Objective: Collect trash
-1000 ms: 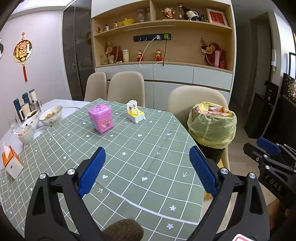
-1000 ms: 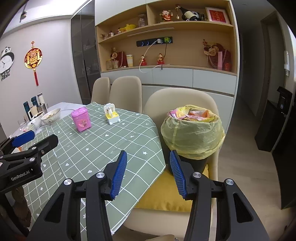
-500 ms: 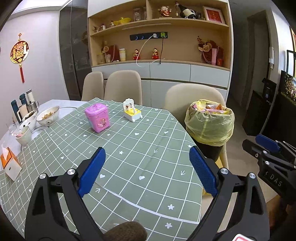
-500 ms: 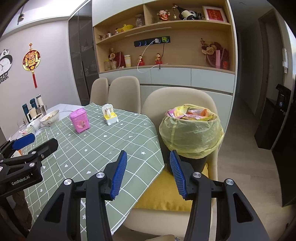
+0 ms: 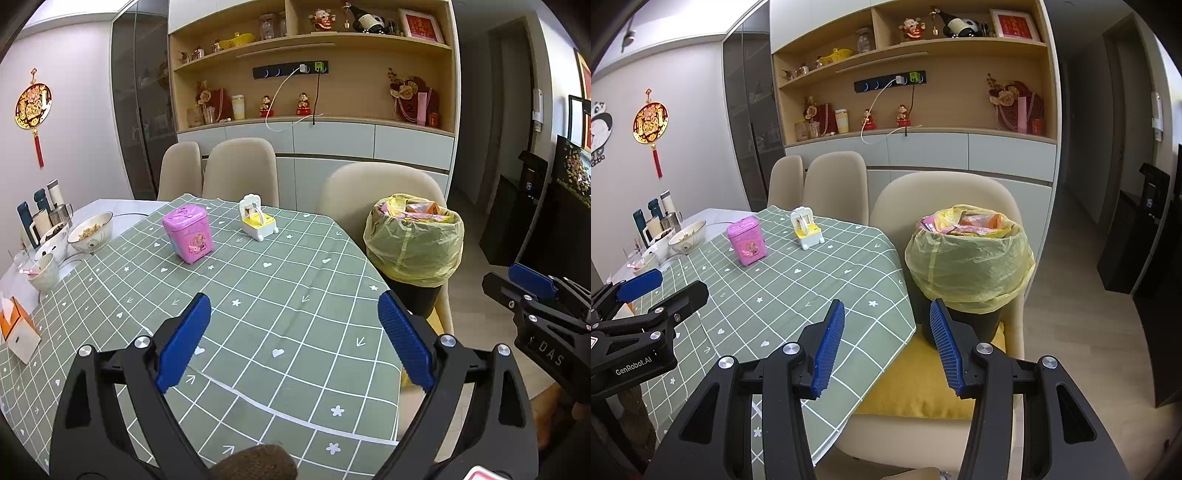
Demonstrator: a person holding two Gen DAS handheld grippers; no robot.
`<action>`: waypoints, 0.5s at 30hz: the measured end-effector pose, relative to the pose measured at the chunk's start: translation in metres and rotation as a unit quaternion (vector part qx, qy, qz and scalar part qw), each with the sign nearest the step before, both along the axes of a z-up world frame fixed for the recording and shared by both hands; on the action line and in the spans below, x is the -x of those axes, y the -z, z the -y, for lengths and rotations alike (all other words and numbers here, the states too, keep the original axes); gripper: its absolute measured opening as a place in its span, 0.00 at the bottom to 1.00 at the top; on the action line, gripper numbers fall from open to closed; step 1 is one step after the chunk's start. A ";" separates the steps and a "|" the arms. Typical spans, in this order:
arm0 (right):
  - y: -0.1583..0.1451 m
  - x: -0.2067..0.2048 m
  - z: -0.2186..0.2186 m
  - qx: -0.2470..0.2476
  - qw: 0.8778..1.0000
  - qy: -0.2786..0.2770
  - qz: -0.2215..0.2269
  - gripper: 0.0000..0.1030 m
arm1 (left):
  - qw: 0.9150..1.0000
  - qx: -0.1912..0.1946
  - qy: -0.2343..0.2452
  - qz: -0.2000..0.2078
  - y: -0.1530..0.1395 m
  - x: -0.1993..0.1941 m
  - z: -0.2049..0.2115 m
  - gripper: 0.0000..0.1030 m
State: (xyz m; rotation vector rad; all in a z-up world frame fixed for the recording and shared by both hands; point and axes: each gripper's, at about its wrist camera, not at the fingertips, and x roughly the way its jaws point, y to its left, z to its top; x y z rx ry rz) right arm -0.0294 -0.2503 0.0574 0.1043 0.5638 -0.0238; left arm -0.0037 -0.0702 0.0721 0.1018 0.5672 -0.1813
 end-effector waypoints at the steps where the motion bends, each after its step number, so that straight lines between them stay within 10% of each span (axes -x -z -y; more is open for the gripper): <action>1: 0.000 0.000 0.000 0.000 1.000 0.000 -0.001 0.45 | 1.000 0.000 0.000 0.000 0.000 0.000 0.000 0.85; 15: 0.004 -0.001 0.000 -0.003 1.000 0.002 -0.002 0.45 | 1.000 0.000 0.001 -0.001 0.003 0.000 0.000 0.85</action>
